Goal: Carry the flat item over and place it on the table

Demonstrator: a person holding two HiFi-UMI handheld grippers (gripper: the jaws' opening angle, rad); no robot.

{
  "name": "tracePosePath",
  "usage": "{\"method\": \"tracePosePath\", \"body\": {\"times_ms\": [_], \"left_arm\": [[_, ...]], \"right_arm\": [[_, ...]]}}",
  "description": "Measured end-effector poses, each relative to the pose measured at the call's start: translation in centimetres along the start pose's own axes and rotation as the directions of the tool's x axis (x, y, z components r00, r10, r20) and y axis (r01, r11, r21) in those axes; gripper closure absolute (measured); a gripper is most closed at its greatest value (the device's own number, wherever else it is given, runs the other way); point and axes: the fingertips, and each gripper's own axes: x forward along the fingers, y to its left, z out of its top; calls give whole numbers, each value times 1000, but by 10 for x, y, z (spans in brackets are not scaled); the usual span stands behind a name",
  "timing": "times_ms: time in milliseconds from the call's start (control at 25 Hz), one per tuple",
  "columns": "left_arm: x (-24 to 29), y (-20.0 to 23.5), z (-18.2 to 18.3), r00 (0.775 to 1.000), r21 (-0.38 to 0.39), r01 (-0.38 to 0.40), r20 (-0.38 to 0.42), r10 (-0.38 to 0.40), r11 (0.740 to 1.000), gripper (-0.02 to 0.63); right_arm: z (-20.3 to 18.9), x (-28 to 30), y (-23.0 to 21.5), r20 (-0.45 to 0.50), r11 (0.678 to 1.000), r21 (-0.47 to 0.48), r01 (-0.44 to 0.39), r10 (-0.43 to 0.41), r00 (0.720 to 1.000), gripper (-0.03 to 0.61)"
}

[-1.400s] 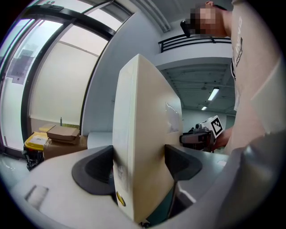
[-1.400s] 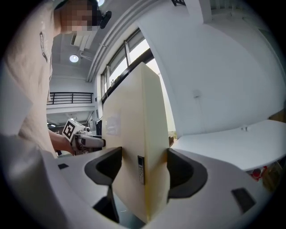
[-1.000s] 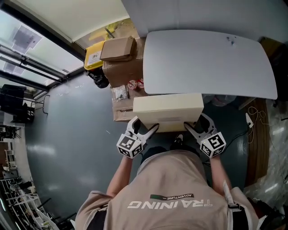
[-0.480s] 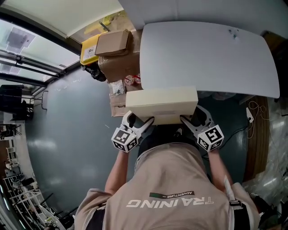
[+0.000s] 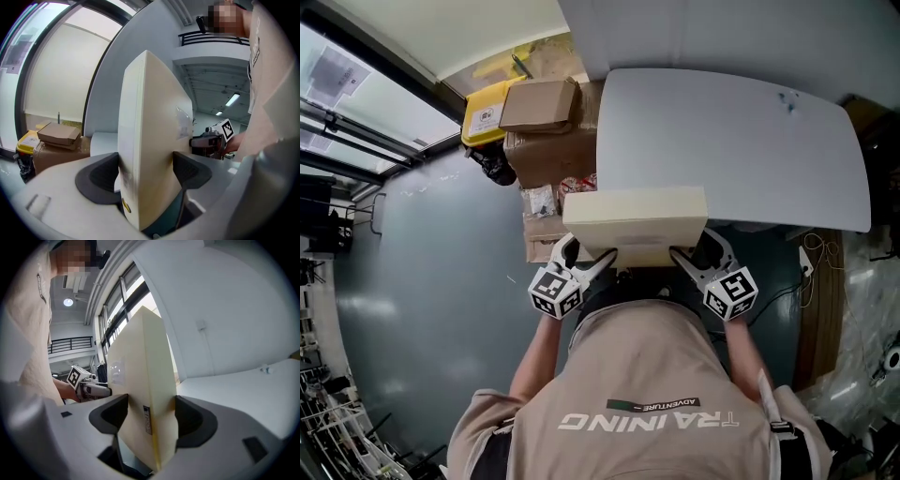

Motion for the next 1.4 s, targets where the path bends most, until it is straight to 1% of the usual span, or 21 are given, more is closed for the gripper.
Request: {"method": "tracePosePath", "body": {"times_ms": [240,400,520,640,720,880,1040,1160,1240,1400], "left_arm": [[16,45,9,998,4,63,-15,-63,998,270],[26,67,8,994,-17,105,-25,-105,994,270],[33,81,7,991,-20,133,-30,-134,991,270],[42,96,3,986,-30,150,-61,-152,988,270],[47,103,-2,983,-59,152,-95,-157,987,270],[59,116,-8,980,-135,143,-121,-159,980,270],[80,132,-12,976,-171,111,-170,-140,979,271],[99,143,-17,968,-203,93,-211,-136,975,272],[112,153,-19,964,-243,87,-224,-142,966,272],[134,168,-22,966,-322,60,-221,-137,945,272]], "right_arm": [[7,38,-10,-22,998,15,56,-55,998,295],[6,56,-15,-31,995,30,97,-96,995,295],[5,68,-20,-39,991,43,125,-123,992,295],[0,82,-26,-69,987,64,145,-140,988,295],[-6,89,-30,-97,984,94,153,-144,985,295],[-8,101,-45,-119,978,143,152,-135,984,295],[-12,121,-70,-168,979,158,131,-104,980,295],[-20,134,-91,-208,971,202,124,-82,975,295],[-22,143,-104,-218,964,232,131,-79,973,295],[-27,157,-128,-236,952,273,141,-76,969,295]]}}
